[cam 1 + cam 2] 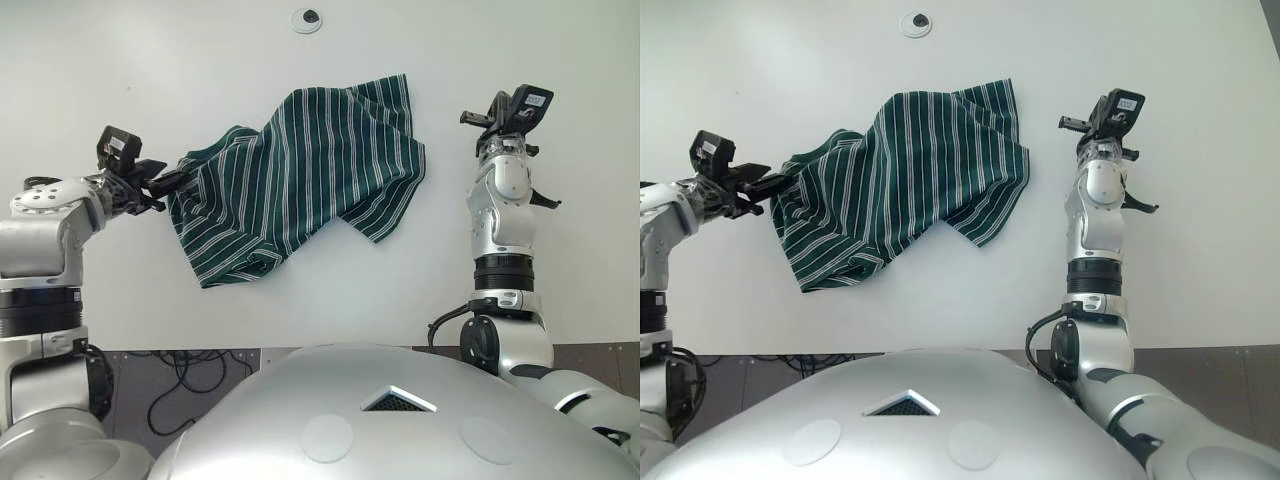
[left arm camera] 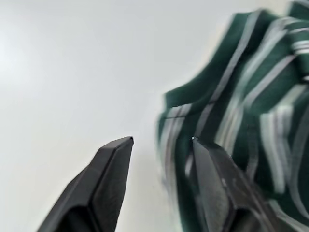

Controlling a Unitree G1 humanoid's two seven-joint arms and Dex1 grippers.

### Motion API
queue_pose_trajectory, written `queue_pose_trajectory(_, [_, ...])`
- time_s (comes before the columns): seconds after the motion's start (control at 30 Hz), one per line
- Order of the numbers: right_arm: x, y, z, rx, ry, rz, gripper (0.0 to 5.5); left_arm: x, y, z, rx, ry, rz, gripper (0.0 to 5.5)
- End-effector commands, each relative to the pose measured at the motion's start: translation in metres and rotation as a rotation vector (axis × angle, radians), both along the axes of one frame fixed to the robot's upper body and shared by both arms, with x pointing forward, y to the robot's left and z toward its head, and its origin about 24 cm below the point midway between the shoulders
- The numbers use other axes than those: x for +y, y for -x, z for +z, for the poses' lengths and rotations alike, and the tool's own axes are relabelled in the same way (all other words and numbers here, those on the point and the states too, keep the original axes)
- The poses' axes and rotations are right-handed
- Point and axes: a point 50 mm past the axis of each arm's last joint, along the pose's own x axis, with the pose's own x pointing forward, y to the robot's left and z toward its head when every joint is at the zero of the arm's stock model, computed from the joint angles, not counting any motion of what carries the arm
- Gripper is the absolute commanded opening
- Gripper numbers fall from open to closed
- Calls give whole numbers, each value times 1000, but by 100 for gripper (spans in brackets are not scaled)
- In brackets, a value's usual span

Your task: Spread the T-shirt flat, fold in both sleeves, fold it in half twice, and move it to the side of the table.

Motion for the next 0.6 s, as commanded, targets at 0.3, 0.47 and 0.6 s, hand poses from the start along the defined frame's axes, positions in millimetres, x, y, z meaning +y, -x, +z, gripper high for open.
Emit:
queue_pose_trajectory(0.3, [5,-3,-1,17,-24,-5,0,-16,10,-12,65,115,-81,201])
queue_pose_trajectory(0.47, [6,-5,1,10,-26,-3,0,-15,6,-15,11,41,-85,136])
queue_pose_trajectory(0.6, [5,-7,5,-8,-17,4,0,-15,-4,0,-96,20,-114,75])
